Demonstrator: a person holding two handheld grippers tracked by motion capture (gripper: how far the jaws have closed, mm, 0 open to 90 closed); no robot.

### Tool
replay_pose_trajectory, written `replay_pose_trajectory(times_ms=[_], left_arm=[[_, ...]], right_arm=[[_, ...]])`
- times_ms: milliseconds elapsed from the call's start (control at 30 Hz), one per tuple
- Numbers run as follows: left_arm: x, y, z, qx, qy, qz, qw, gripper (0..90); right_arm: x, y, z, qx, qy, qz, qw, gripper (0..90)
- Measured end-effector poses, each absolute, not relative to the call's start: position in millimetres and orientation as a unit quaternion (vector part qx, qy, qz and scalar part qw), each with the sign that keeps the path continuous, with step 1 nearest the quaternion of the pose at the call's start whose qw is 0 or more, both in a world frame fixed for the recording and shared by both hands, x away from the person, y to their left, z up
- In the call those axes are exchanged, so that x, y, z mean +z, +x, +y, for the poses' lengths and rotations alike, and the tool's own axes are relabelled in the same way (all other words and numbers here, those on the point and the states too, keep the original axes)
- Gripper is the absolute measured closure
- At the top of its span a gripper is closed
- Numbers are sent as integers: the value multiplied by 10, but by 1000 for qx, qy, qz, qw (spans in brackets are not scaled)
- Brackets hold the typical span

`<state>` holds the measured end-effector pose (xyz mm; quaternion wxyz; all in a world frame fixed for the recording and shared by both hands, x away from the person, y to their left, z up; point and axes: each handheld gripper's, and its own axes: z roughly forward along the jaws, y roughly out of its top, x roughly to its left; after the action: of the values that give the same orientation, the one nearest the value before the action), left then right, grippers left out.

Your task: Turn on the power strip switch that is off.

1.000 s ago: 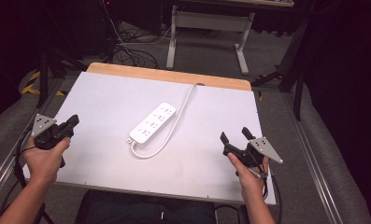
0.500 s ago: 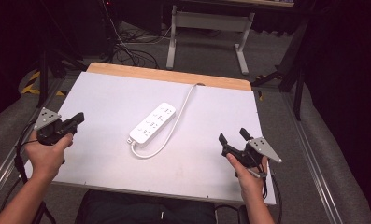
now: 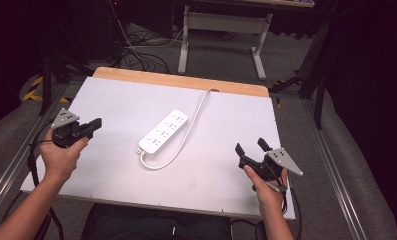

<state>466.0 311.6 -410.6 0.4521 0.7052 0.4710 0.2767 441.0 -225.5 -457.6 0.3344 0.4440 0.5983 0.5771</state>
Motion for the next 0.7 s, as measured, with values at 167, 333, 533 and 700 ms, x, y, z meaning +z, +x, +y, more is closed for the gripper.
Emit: replay_pose_trajectory(times_ms=[167, 333, 533, 700], left_arm=[[-4093, 4738, 3031, 275, 718, 457, 447, 900], [-4078, 4813, 2969, 274, 726, 447, 445, 900], [-4037, 4866, 2867, 272, 741, 425, 442, 900], [-4019, 4902, 2780, 269, 751, 413, 440, 900]], right_arm=[[-4576, 4414, -2254, 577, 443, 599, 335, 144], [-4574, 4412, -2253, 577, 441, 600, 336, 144], [-4574, 4415, -2254, 576, 441, 601, 336, 144], [-4573, 4414, -2255, 576, 439, 601, 338, 147]])
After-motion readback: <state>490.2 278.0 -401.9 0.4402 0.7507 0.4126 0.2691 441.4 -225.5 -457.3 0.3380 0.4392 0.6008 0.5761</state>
